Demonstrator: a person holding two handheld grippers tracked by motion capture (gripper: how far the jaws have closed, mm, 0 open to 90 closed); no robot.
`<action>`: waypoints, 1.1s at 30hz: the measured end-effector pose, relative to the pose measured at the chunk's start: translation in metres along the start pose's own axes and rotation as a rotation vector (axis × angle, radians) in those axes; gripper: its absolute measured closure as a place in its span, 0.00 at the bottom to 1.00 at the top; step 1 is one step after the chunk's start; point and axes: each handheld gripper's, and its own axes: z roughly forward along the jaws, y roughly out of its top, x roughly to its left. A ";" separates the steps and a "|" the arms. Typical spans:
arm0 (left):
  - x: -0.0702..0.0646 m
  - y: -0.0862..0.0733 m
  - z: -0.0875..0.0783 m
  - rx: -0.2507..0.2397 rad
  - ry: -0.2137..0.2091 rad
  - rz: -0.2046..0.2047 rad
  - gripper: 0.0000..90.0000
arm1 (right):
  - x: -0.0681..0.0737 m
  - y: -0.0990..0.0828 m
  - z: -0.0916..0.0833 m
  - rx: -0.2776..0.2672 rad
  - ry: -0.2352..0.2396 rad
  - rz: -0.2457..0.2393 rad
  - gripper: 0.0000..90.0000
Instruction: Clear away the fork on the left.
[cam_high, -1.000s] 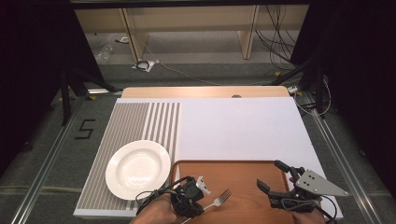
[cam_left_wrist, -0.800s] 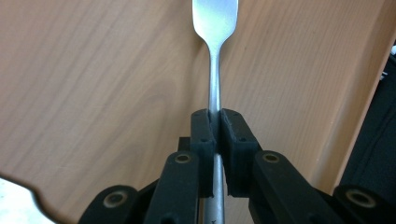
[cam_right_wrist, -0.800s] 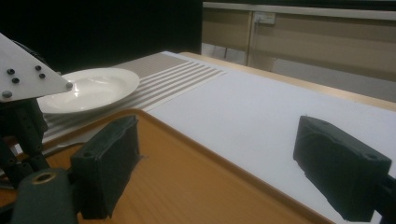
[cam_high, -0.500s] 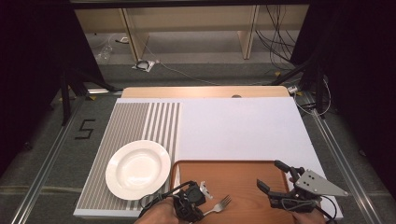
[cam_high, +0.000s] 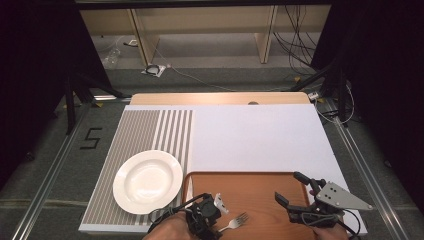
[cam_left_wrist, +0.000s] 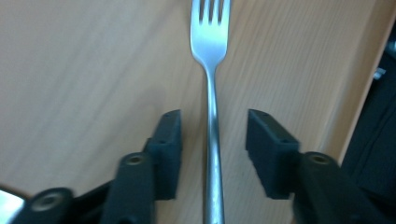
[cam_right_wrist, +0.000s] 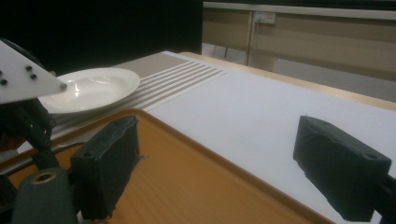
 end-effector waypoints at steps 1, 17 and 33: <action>-0.001 0.001 -0.001 -0.012 0.011 0.008 0.56 | 0.000 0.000 0.000 0.001 0.000 -0.001 0.17; -0.019 0.003 0.008 -0.062 0.018 0.109 0.94 | 0.001 0.000 0.000 0.006 -0.001 0.000 0.17; -0.024 0.003 0.024 -0.046 0.012 0.152 0.99 | 0.001 0.001 -0.001 0.022 -0.005 -0.004 0.17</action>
